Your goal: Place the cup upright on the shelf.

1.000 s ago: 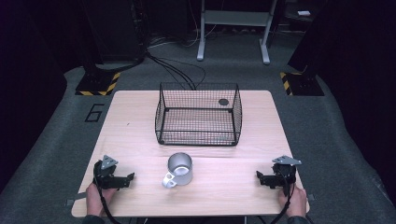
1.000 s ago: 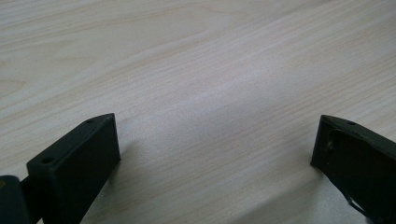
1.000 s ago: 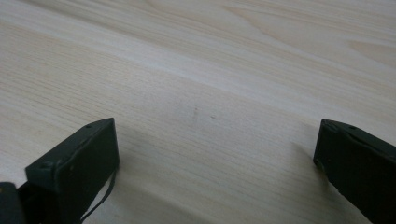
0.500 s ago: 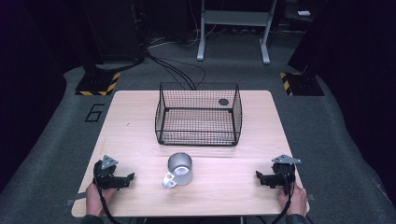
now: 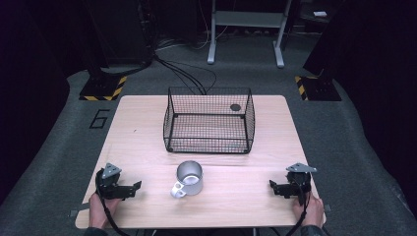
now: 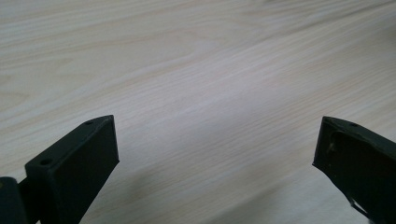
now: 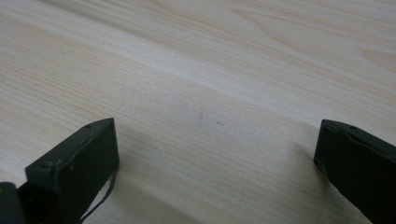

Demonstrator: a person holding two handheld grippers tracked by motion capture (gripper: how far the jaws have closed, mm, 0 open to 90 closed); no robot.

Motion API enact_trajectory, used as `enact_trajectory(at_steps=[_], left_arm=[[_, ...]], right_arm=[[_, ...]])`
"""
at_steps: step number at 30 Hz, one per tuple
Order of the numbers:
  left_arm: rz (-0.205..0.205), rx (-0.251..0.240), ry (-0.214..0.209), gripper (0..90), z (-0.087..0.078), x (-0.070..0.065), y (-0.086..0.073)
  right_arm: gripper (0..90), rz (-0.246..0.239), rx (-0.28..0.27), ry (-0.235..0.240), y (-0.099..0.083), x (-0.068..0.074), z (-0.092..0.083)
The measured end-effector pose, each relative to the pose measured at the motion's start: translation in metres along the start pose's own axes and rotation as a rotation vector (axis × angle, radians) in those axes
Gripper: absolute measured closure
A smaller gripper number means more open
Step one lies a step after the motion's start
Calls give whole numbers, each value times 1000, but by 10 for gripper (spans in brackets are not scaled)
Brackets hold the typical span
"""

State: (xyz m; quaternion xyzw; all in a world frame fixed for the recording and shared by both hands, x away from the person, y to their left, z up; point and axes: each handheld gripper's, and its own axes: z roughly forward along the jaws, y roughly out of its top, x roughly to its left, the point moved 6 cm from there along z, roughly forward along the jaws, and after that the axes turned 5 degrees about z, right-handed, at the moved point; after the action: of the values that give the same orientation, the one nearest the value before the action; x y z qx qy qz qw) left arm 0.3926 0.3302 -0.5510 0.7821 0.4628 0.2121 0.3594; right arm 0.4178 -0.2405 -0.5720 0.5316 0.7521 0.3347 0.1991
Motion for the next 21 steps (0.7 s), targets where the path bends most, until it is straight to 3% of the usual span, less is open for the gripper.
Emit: enact_trajectory(at_steps=[17,21], left_arm=[[54,-85,-61,3,-29,-31,34],[70,-88,-93,11,-33,-39,41]], right_arm=[[0,-3,0,0,0,0,0],[0,-3,0,1,0,0,0]])
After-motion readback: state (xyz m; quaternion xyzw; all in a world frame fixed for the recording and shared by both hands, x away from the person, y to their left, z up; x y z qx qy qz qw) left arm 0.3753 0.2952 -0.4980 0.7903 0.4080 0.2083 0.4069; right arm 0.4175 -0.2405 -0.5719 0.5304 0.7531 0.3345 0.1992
